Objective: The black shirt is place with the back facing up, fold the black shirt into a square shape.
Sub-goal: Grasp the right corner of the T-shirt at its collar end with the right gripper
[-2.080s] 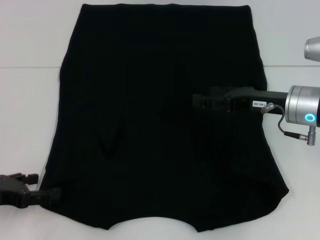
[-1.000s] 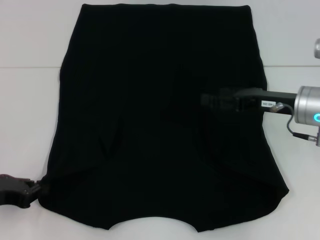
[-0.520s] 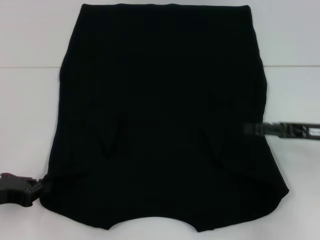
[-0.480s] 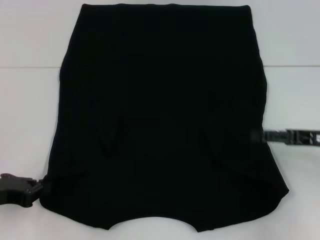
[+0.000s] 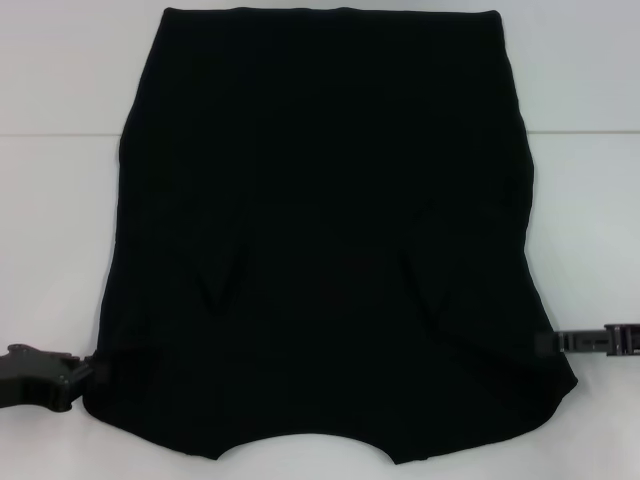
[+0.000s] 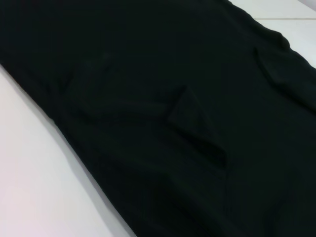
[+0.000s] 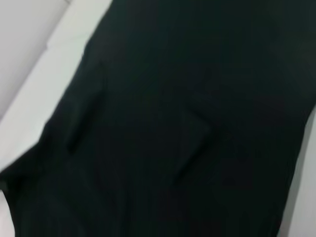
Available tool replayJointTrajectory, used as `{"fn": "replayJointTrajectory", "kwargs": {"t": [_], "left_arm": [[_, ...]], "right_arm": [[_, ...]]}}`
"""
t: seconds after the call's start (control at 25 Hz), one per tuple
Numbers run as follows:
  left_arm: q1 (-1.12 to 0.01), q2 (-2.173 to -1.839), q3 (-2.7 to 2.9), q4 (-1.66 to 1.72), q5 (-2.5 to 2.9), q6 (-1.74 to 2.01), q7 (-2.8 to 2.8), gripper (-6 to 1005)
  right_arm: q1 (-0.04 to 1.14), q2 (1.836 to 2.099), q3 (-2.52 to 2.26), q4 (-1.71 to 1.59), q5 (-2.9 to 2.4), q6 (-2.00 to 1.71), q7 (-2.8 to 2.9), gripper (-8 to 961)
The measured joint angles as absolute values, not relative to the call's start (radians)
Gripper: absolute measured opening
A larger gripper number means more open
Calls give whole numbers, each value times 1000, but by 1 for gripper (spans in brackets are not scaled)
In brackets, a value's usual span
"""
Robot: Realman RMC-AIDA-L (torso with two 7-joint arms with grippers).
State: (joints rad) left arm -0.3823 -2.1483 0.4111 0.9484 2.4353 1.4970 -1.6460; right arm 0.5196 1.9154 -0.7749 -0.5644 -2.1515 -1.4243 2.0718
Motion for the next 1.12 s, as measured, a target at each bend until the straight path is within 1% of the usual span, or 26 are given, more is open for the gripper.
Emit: {"fn": "replayJointTrajectory", "kwargs": {"t": [0.2, 0.44, 0.64, 0.88, 1.12], "left_arm": [[-387, -2150, 411, 946, 2439, 1497, -1646, 14], [-388, -2151, 411, 945, 2439, 1497, -1646, 14], [-390, -2151, 411, 945, 2439, 1497, -1646, 14], [-392, -2151, 411, 946, 2439, 1497, -1646, 13], [-395, -2152, 418, 943, 2437, 1497, -1648, 13]], "right_arm": [[537, 1923, -778, -550, -2205, -1427, 2081, 851], [540, 1924, -783, -543, -2209, -1447, 2079, 842], [531, 1927, -784, -543, -2211, -1451, 2063, 636], [526, 1928, -782, -543, -2220, -1453, 2063, 421], [513, 1930, -777, -552, -2220, -1454, 2061, 293]]}}
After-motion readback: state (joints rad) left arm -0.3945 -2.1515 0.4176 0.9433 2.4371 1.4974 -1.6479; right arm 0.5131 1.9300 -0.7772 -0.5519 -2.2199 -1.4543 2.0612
